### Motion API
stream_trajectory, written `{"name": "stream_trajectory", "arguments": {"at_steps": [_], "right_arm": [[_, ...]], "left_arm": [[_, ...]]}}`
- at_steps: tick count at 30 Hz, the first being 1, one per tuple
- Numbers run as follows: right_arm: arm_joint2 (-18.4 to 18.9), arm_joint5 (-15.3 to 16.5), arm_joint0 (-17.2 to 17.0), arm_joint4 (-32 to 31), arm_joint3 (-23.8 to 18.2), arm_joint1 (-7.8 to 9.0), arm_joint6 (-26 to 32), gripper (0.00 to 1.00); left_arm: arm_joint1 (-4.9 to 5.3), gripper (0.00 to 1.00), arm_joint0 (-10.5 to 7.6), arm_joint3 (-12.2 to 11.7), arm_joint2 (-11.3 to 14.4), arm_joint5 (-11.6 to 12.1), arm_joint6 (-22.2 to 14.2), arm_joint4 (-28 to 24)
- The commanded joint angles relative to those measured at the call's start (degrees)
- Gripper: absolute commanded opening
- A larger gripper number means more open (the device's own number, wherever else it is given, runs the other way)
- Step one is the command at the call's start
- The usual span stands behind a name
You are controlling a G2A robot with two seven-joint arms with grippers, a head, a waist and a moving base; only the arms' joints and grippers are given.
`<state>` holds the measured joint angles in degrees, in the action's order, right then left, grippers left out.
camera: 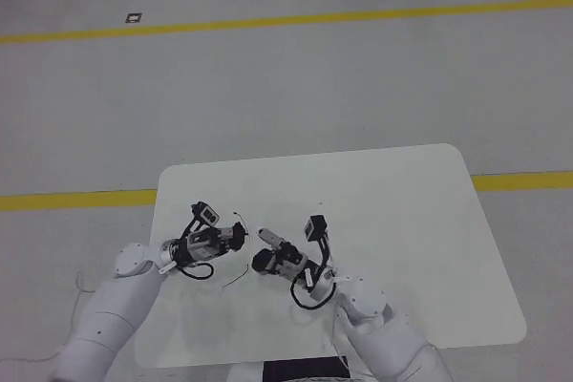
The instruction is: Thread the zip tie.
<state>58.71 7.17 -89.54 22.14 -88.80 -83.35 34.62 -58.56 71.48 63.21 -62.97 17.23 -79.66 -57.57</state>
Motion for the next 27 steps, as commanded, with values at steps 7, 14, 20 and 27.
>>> {"name": "stream_trajectory", "arguments": {"at_steps": [7,14,20,27], "right_arm": [[0.22,-0.91,0.41,3.09,0.48,0.04,2.0,1.0],[-0.64,-0.99,1.16,4.89,1.49,-0.01,0.57,1.0],[-1.59,0.17,2.15,8.15,2.8,-0.22,0.08,1.0],[-2.03,1.09,3.23,11.38,4.9,-0.27,1.08,0.5]], "left_arm": [[0.08,0.0,-0.04,0.15,0.62,-0.07,0.02,-0.29],[0.08,0.0,-0.04,0.15,0.62,-0.07,0.02,-0.29],[0.08,0.0,-0.04,0.15,0.62,-0.07,0.02,-0.29],[0.08,0.0,-0.04,0.15,0.62,-0.07,0.02,-0.29]]}}
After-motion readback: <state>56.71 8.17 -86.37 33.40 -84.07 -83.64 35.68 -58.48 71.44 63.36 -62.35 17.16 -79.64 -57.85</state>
